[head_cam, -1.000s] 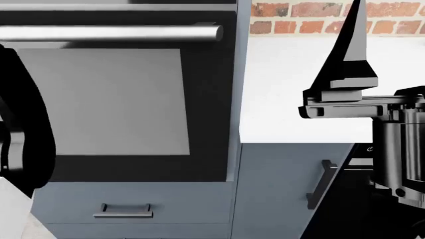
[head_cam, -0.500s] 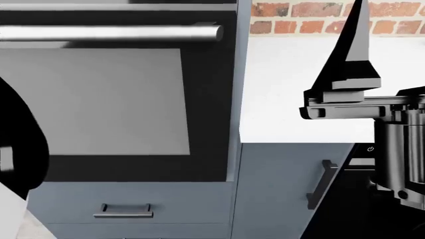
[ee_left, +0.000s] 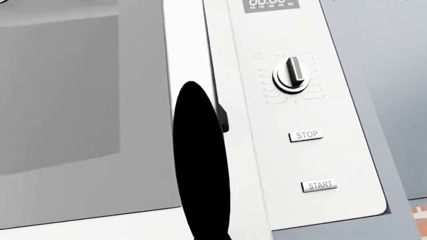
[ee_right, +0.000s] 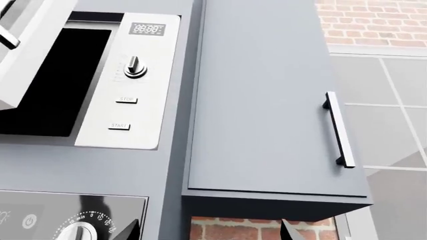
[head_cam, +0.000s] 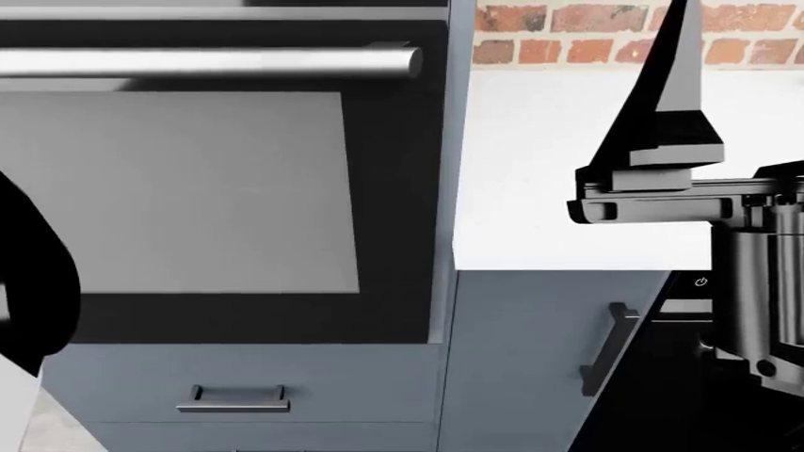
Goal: Open the microwave door
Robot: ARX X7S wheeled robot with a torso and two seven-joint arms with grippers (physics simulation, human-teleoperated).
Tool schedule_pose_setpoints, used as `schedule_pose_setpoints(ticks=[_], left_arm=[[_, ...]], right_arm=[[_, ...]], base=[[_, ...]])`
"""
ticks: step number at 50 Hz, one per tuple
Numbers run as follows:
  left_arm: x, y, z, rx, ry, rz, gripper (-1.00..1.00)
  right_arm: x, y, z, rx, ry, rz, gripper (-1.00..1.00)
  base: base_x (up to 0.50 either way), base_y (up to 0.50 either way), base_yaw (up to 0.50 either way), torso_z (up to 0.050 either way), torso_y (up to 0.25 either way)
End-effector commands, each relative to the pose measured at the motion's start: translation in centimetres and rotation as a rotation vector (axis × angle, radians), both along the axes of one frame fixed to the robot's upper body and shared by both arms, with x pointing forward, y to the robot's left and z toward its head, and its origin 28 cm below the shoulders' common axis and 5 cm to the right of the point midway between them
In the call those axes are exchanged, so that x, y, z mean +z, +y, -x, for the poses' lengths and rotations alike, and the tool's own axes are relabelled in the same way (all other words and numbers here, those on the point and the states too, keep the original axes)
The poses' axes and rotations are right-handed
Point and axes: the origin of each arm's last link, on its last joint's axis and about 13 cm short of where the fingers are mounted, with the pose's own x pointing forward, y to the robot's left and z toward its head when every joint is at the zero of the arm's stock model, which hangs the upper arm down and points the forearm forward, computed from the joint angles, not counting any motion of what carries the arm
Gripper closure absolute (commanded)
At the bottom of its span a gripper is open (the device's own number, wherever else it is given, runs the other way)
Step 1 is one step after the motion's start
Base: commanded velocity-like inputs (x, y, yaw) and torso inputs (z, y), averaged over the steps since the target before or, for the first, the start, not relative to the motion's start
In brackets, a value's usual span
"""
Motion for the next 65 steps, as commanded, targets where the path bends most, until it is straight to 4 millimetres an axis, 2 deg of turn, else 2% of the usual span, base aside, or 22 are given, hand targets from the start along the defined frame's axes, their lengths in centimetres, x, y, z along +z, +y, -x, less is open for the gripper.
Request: schedule_pose_setpoints(ticks=[1,3,4,34,51,65], left_arm=[[1.1,-0.9,1.7,-0.100,-0.087,-0.048,1.00],[1.1,-0.8,1.6,-0.098,-0.088,-0.047,1.00],[1.1,-0.8,1.6,-0.098,-0.088,-0.045,-1.00],[0.8,-0.2,1.9,-0.073,-0.092,-0.032,-1.00],[-0.3,1.1,2.2,0.000,-0.066,-0.036,-1.00],[-1.1,1.3,3.7,0.010,-0.081,-0.042,-1.00]], right_arm=[[0.0,0.1,0.0,0.000,0.003,0.001,-1.00],[0.0,0.1,0.0,0.000,0.004,0.002,-1.00],[0.0,0.1,0.0,-0.001,0.004,0.002,-1.00],[0.0,0.1,0.0,-0.003,0.004,0.005,-1.00],[0.2,0.3,0.1,-0.001,0.001,0.010,-1.00],[0.4,0.3,0.3,-0.001,-0.002,0.012,-1.00]], base=[[0.00,0.00,0.00,0.010,0.000],[0.00,0.00,0.00,0.000,0.006],[0.00,0.00,0.00,0.000,0.000],[0.00,0.00,0.00,0.000,0.000],[0.00,0.00,0.00,0.000,0.000],[0.00,0.00,0.00,0.000,0.000]])
